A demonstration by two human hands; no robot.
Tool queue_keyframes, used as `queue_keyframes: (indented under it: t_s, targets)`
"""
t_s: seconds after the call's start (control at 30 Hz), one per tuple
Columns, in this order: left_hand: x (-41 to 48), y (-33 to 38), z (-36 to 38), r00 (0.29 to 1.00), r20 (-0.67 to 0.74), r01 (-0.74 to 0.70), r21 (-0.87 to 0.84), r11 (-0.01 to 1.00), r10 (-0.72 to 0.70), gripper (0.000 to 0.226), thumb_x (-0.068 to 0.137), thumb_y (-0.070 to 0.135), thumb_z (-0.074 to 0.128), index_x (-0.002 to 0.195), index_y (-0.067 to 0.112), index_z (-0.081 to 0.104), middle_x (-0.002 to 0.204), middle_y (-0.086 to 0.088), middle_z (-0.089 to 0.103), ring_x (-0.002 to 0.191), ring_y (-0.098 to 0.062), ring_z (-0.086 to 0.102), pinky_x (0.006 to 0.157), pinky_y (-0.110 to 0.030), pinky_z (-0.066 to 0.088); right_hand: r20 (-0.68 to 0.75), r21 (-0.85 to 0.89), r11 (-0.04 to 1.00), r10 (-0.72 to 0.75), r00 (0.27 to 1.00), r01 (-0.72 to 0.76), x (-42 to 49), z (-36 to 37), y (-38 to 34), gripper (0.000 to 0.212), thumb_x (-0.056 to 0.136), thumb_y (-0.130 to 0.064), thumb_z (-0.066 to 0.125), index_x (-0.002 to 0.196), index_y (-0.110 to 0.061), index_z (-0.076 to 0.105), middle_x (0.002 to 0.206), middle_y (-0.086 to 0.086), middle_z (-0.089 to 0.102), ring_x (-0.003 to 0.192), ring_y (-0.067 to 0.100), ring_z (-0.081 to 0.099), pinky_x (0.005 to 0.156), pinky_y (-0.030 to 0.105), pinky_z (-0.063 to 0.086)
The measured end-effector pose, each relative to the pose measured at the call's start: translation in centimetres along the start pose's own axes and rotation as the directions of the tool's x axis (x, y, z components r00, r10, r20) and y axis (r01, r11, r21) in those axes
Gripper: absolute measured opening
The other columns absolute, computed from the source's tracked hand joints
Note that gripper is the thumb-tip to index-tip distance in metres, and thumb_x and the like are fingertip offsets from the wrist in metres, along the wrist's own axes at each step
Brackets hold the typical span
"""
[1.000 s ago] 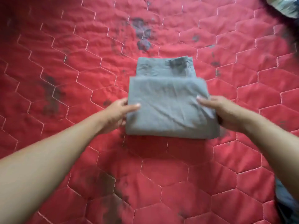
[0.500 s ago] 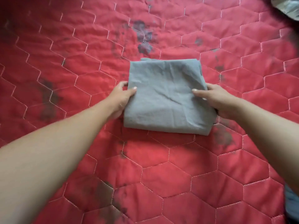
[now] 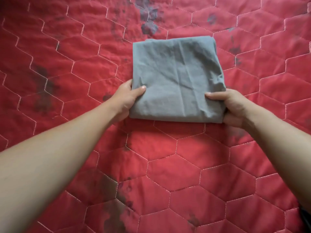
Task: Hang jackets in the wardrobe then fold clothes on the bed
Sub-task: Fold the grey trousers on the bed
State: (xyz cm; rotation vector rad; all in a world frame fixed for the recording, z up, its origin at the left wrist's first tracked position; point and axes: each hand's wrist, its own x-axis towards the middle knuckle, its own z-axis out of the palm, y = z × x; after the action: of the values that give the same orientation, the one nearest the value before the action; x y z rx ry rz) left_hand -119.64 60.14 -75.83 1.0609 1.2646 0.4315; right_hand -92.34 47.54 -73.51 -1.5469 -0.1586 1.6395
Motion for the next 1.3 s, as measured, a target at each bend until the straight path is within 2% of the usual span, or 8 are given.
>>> queue_keyframes:
  t_s: [0.3,0.53,0.83,0.9,1.0,1.13,1.2,1.3]
  targets:
    - [-4.0,1.5,-0.6,0.935,0.151,0.346,-0.179,0.921,-0.322,0.029,0.106,0.035,0.046,0.122,0.02,0.065,0.106,0.003,0.077,0.094,-0.013,0.075,0.071,-0.03,0.061,-0.005,0.145,0.977,0.162,0.987,-0.159,-2.3,-0.9,1.4,0.031,0.103,-0.028,0.05,0.126,-0.018,0.067,0.122,0.006,0.074,0.108,0.024,0.073,0.084,0.047,0.061]
    - [-13.8,-5.4,-1.8,0.848,0.205,0.528,-0.246,0.813,-0.488,0.036,0.103,0.032,0.048,0.13,0.014,0.063,0.119,-0.003,0.074,0.104,-0.015,0.072,0.08,-0.03,0.062,0.048,0.211,0.913,0.348,0.936,-0.35,-10.2,-2.0,10.8,0.026,0.087,-0.026,0.06,0.092,-0.017,0.084,0.115,0.009,0.076,0.098,0.024,0.076,0.085,0.053,0.06]
    - [-23.1,-9.9,-1.9,0.815,0.233,0.567,-0.13,0.814,-0.531,0.035,0.102,0.03,0.051,0.126,0.009,0.065,0.122,-0.01,0.072,0.113,-0.024,0.069,0.094,-0.037,0.057,0.099,0.043,0.914,0.399,0.912,-0.404,-18.8,-3.2,18.6,0.04,0.088,-0.012,0.063,0.128,-0.007,0.066,0.124,0.014,0.072,0.107,0.027,0.073,0.091,0.042,0.06]
    - [-21.7,-9.0,-1.5,0.901,0.126,0.427,-0.098,0.899,-0.414,0.033,0.103,0.033,0.051,0.121,0.009,0.067,0.115,-0.008,0.075,0.107,-0.027,0.071,0.091,-0.039,0.054,0.06,-0.075,0.941,0.333,0.941,-0.329,-18.2,-2.6,16.9,0.04,0.084,-0.015,0.069,0.122,-0.003,0.068,0.117,0.018,0.074,0.096,0.027,0.075,0.079,0.036,0.063]
    - [-18.3,-6.8,-0.8,0.978,-0.04,0.205,0.047,0.978,-0.203,0.019,0.104,0.033,0.054,0.105,0.019,0.066,0.093,-0.001,0.073,0.077,-0.017,0.066,0.06,-0.029,0.044,-0.098,-0.301,0.954,-0.029,0.995,-0.002,-15.1,-0.7,13.0,0.024,0.087,-0.026,0.076,0.105,-0.011,0.074,0.105,0.014,0.076,0.084,0.023,0.074,0.068,0.033,0.058]
    - [-15.7,-4.1,0.4,0.988,-0.154,0.023,0.198,0.98,0.008,0.013,0.103,0.023,0.055,0.097,0.014,0.062,0.079,0.001,0.064,0.057,-0.003,0.058,0.045,-0.018,0.041,-0.253,-0.419,0.87,-0.386,0.887,0.26,-12.8,1.9,10.0,0.013,0.092,-0.02,0.072,0.095,-0.008,0.07,0.083,0.001,0.07,0.067,0.003,0.061,0.064,0.023,0.049]
    - [-15.3,-3.8,0.5,0.986,-0.15,-0.038,0.196,0.98,0.068,0.013,0.102,0.022,0.056,0.097,0.012,0.062,0.08,-0.001,0.067,0.063,-0.005,0.063,0.054,-0.024,0.051,-0.279,-0.465,0.838,-0.446,0.851,0.287,-12.2,2.0,9.9,0.008,0.094,-0.017,0.069,0.093,-0.01,0.067,0.078,-0.004,0.065,0.058,-0.004,0.056,0.059,0.015,0.045]
    - [-14.4,-4.9,0.5,0.987,-0.117,-0.07,0.294,0.953,0.109,0.015,0.1,0.023,0.06,0.107,0.01,0.063,0.095,-0.006,0.074,0.085,-0.016,0.069,0.086,-0.047,0.058,-0.317,-0.627,0.756,-0.47,0.823,0.19,-11.3,1.1,11.2,0.012,0.095,-0.026,0.066,0.098,-0.015,0.063,0.085,-0.008,0.064,0.079,0.009,0.062,0.075,0.03,0.048]
